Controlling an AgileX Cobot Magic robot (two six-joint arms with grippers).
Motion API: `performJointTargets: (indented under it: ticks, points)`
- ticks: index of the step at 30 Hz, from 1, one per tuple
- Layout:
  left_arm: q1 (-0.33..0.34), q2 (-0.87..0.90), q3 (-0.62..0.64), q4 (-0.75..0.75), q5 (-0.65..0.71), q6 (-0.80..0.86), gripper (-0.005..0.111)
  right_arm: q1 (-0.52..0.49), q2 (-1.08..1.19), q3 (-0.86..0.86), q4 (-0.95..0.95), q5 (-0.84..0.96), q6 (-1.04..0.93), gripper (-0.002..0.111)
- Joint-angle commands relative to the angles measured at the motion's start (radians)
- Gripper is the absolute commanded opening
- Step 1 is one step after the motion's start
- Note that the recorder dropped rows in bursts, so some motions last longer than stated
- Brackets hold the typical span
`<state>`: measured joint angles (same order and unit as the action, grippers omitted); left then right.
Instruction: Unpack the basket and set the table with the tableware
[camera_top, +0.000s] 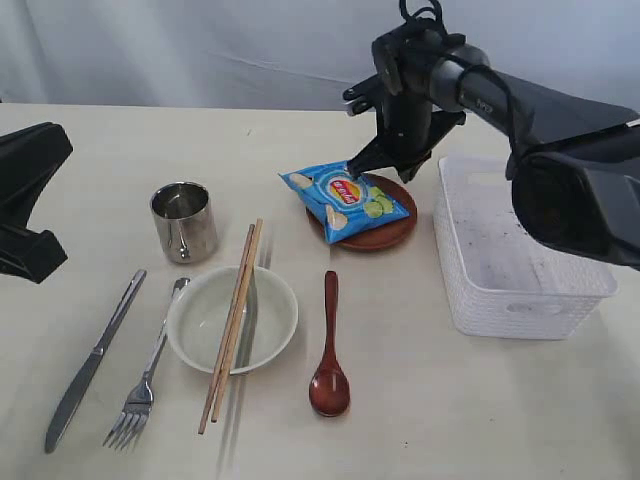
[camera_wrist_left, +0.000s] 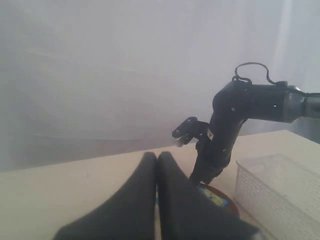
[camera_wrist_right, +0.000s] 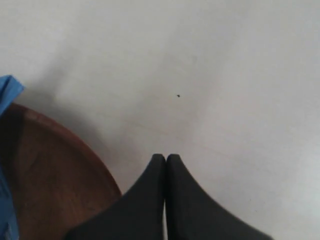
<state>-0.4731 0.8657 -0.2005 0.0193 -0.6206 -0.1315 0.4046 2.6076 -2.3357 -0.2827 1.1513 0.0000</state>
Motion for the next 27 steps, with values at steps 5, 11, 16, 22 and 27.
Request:
performJointTargets:
  ticks: [5, 11, 16, 22, 27]
  points:
    - [-0.002, -0.005, 0.006, 0.003, -0.002, 0.004, 0.0, 0.043, 0.01, -0.037, 0.074, 0.051, -0.029, 0.0]
    - [-0.002, -0.005, 0.006, 0.003, -0.002, 0.004, 0.0, 0.056, 0.01, -0.118, 0.065, 0.07, 0.06, 0.0]
    - [-0.002, -0.005, 0.006, 0.003, -0.002, 0.004, 0.0, 0.047, -0.009, -0.224, 0.062, 0.07, 0.099, 0.0]
    - [-0.002, -0.005, 0.006, 0.003, -0.002, 0.004, 0.0, 0.047, -0.125, -0.229, 0.162, 0.07, 0.057, 0.0]
    - [-0.002, -0.005, 0.006, 0.003, -0.002, 0.004, 0.0, 0.047, -0.256, -0.112, 0.306, 0.07, -0.043, 0.0]
